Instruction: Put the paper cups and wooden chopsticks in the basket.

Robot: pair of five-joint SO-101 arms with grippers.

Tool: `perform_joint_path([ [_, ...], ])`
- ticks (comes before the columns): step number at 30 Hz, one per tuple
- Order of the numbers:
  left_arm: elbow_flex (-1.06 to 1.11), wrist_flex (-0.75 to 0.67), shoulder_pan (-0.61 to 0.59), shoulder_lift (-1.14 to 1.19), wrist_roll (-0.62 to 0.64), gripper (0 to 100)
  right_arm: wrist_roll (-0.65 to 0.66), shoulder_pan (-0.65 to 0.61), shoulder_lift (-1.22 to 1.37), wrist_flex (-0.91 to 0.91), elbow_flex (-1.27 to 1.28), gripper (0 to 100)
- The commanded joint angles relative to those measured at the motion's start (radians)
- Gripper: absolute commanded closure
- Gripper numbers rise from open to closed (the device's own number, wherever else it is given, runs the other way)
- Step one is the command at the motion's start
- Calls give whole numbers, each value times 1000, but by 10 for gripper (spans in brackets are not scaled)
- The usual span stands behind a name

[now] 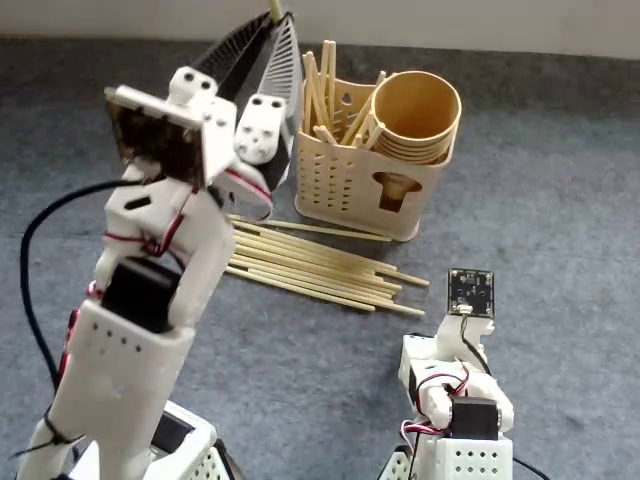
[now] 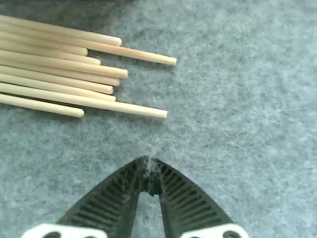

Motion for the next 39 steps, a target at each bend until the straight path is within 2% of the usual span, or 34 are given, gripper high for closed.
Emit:
perform_joint_path([
  [1, -104, -21, 25, 97, 6, 994, 0, 10, -15, 8, 140, 994],
  [7, -104, -20, 25, 186, 6, 991, 0, 10, -15, 8, 140, 994],
  [12, -104, -18, 19, 225, 6, 899, 0, 10, -15, 8, 140, 994],
  [27, -114, -14, 19, 243, -5, 926, 0, 10, -15, 8, 140, 994],
  [32, -145, 89, 25, 243, -71, 929, 0, 10, -15, 8, 140, 994],
  [39, -234, 430, 15, 242, -75, 928, 0, 10, -15, 8, 140, 994],
])
